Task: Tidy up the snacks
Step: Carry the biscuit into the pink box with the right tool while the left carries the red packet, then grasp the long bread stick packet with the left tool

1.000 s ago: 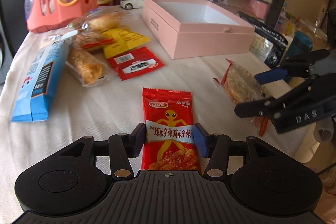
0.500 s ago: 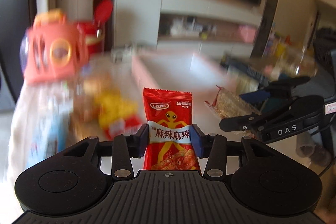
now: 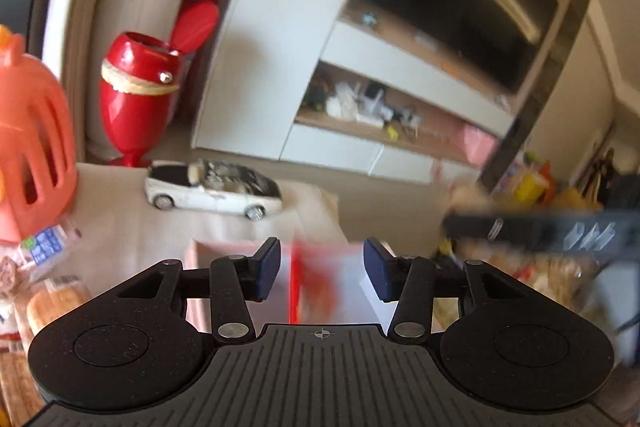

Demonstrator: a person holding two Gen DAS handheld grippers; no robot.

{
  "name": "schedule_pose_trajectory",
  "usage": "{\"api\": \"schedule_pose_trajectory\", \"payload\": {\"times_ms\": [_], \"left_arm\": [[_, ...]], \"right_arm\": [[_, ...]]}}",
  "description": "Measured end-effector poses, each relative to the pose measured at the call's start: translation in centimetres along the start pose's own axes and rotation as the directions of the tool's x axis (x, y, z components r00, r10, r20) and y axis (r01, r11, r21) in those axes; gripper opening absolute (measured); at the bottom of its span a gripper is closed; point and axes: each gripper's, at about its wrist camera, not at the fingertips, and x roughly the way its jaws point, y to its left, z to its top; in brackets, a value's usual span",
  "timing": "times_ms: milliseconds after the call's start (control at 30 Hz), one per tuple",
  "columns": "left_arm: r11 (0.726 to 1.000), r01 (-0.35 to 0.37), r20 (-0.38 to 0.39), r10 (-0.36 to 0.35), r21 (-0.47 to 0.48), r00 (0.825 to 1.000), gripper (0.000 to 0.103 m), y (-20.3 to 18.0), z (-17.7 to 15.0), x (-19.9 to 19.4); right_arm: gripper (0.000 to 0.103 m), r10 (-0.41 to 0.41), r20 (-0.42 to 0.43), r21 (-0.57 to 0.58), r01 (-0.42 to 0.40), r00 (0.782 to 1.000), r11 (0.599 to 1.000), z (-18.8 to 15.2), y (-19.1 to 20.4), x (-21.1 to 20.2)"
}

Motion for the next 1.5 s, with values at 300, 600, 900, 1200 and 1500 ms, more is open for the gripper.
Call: {"api": "schedule_pose_trajectory", "payload": {"times_ms": [300, 600, 900, 1200, 1500], "left_arm": [[0.988, -0.151, 0.06, 0.149, 0.017, 0.987, 0.051, 6.7, -2.0, -8.9], [0.936, -0.328, 0.064, 0.338, -0.128, 0.939, 0.051, 13.4, -7.6, -16.3], [0.874, -0.353, 0.057, 0.393, -0.334, 0.918, 0.051, 17.5, -12.4, -23.0], [0.886, -0.298, 0.076, 0.345, -0.356, 0.936, 0.051, 19.8, -12.4, -22.4], [0.885, -0.333, 0.033, 0.363, -0.326, 0.931, 0.051, 18.1, -14.5, -22.5]], "right_arm": [[0.079, 0.154, -0.194, 0.031, -0.151, 0.969, 0.988, -3.1, 3.7, 8.4], [0.081, 0.229, -0.332, 0.082, -0.214, 0.915, 0.973, -4.0, 5.8, 11.2], [0.082, 0.146, -0.032, 0.029, -0.145, 0.989, 0.989, -3.7, 7.7, 5.2], [0.087, 0.33, -0.087, -0.163, -0.34, 0.94, 0.926, -7.8, 17.6, 2.1], [0.087, 0.338, -0.165, -0.336, -0.375, 0.927, 0.864, -15.6, 22.6, 2.3]]}}
